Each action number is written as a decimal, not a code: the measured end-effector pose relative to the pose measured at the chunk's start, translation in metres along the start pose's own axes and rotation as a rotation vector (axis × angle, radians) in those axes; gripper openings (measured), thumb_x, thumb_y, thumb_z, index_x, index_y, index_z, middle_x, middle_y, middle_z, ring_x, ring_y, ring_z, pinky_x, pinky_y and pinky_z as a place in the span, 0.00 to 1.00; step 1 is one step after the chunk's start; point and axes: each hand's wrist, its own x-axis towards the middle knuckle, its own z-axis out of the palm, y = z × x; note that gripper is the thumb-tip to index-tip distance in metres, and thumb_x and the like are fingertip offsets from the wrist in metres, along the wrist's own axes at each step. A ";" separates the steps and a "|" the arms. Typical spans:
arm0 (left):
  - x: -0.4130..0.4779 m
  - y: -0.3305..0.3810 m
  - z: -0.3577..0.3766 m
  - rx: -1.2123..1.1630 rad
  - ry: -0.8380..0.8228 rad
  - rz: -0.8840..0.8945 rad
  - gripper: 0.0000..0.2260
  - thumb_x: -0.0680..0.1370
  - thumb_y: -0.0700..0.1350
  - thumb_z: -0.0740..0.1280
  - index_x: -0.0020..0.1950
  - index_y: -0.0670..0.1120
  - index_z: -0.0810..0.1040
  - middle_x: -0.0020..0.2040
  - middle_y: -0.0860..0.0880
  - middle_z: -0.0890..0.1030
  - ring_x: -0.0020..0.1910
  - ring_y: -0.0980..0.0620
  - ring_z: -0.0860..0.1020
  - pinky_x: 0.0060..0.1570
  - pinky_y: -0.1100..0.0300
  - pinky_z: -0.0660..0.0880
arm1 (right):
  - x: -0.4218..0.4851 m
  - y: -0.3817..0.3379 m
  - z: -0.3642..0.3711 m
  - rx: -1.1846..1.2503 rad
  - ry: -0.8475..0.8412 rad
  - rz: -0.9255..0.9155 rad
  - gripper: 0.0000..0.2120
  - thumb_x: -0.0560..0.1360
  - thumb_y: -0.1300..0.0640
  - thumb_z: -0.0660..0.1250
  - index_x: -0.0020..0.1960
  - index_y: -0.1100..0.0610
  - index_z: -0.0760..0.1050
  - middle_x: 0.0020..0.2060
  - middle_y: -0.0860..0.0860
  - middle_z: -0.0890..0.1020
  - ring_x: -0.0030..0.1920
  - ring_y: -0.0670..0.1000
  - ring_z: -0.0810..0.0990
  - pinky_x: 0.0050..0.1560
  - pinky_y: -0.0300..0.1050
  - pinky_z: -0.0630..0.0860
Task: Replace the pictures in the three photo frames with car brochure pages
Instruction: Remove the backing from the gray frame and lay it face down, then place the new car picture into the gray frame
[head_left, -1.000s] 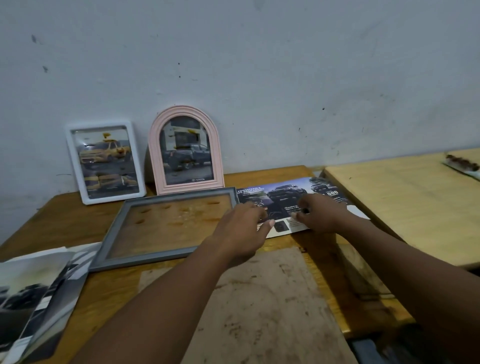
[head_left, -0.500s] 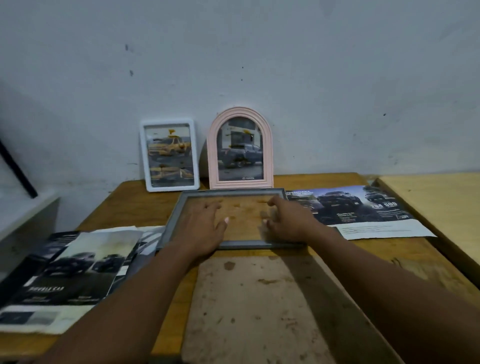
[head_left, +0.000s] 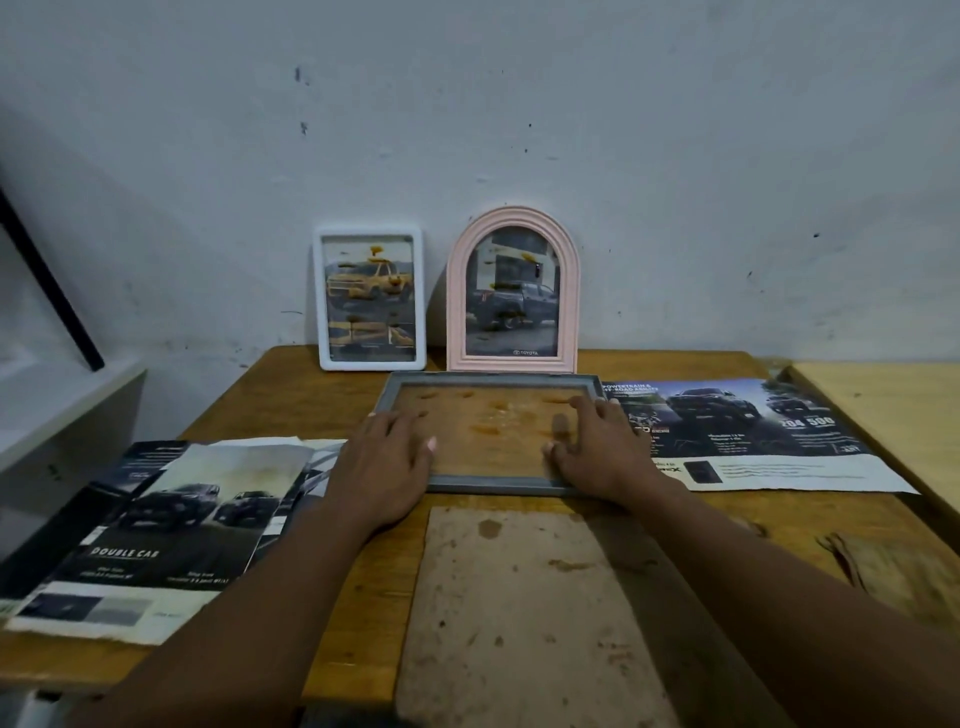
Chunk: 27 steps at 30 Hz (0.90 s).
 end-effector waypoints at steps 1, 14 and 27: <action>0.001 0.000 0.000 0.003 -0.002 0.003 0.25 0.84 0.60 0.53 0.77 0.50 0.65 0.76 0.44 0.68 0.75 0.43 0.65 0.73 0.43 0.65 | 0.001 0.002 0.001 0.003 0.003 -0.002 0.32 0.77 0.40 0.63 0.76 0.50 0.58 0.77 0.56 0.61 0.78 0.58 0.53 0.74 0.66 0.56; -0.005 0.009 -0.012 -0.045 0.023 -0.004 0.25 0.84 0.59 0.56 0.77 0.48 0.65 0.79 0.44 0.64 0.80 0.42 0.57 0.77 0.41 0.57 | -0.005 0.013 -0.015 0.044 0.031 -0.013 0.28 0.80 0.39 0.58 0.76 0.51 0.61 0.76 0.55 0.63 0.78 0.58 0.56 0.74 0.65 0.56; -0.061 -0.003 -0.062 0.026 0.003 -0.069 0.28 0.83 0.60 0.59 0.80 0.50 0.60 0.79 0.45 0.63 0.77 0.43 0.63 0.72 0.43 0.65 | -0.046 -0.062 -0.032 0.130 -0.031 -0.170 0.19 0.78 0.50 0.68 0.68 0.51 0.72 0.60 0.51 0.79 0.58 0.51 0.77 0.59 0.53 0.77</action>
